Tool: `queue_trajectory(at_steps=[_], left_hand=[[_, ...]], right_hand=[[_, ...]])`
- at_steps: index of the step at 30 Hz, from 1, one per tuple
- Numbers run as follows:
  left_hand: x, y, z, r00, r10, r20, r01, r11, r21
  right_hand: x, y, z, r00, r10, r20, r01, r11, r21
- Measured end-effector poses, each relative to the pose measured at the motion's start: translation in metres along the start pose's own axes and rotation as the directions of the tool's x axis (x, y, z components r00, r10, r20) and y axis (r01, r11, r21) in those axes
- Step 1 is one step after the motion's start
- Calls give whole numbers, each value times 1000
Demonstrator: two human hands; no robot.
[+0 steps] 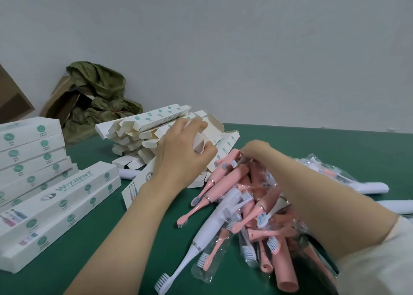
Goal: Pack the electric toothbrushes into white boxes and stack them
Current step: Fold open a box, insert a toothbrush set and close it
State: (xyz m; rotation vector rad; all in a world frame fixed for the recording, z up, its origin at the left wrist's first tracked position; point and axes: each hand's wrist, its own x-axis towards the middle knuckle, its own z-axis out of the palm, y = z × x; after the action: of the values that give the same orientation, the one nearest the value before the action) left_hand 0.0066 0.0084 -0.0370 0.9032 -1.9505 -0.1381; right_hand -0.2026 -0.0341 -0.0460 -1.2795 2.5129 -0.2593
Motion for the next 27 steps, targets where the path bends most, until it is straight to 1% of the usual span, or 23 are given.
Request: queue_trajectory(at_steps=[4, 5, 6, 7, 8, 10, 12, 14, 15, 16, 17, 18, 19, 21, 22, 23, 25, 27], left_hand=[[1, 0, -2, 1000, 10, -18, -10, 1000, -2], [2, 0, -2, 1000, 17, -21, -17, 1000, 2], [2, -1, -3, 999, 25, -22, -25, 1000, 10], [2, -1, -3, 999, 33, -21, -33, 999, 22], [2, -1, -2, 999, 40, -19, -39, 999, 35], [1, -2, 1, 999, 37, -15, -36, 998, 59], [0, -5, 3, 1000, 5, 7, -5, 994, 113], [0, -10, 7, 994, -57, 93, 30, 962, 272], [1, -12, 8, 985, -94, 145, 39, 939, 341], [1, -14, 8, 974, -133, 185, 59, 931, 361], [2, -14, 7, 962, -170, 214, 91, 938, 334], [2, -14, 7, 952, -199, 232, 133, 953, 272], [2, -14, 7, 950, -208, 232, 159, 964, 215], [2, -13, 8, 967, -166, 193, 130, 974, 187], [1, -13, 8, 976, -141, 166, 109, 976, 188], [1, -11, 8, 982, -123, 140, 96, 978, 184], [1, -9, 7, 988, -108, 115, 89, 983, 160], [2, -7, 7, 990, -88, 108, 72, 988, 137]], right_hand=[[0, 5, -3, 999, 19, -32, -17, 999, 50], [-1, 6, -4, 998, 33, -58, -27, 994, 106], [-2, 8, -7, 996, 37, -76, -21, 979, 200], [-3, 9, -11, 996, 30, -84, -2, 948, 319], [-7, 11, -16, 997, 18, -81, 20, 894, 448], [-17, 14, -27, 998, -17, -67, 58, 728, 683], [-31, 14, -37, 994, -88, -65, 102, 521, 847], [-48, 12, -45, 979, -182, -92, 141, 283, 949], [-57, 9, -47, 964, -236, -120, 165, 180, 970], [-67, 7, -48, 948, -279, -154, 193, 115, 974], [-75, 4, -47, 934, -302, -190, 228, 93, 969], [-82, 1, -45, 924, -303, -233, 279, 116, 953], [-88, -2, -42, 914, -288, -287, 344, 172, 923], [-94, -6, -36, 881, -246, -403, 464, 296, 835], [-95, -7, -33, 865, -228, -447, 501, 337, 797], [-95, -9, -31, 852, -221, -475, 524, 359, 772], [-98, -14, -27, 828, -239, -507, 560, 373, 740], [-102, -21, -29, 788, -270, -554, 615, 401, 679]])
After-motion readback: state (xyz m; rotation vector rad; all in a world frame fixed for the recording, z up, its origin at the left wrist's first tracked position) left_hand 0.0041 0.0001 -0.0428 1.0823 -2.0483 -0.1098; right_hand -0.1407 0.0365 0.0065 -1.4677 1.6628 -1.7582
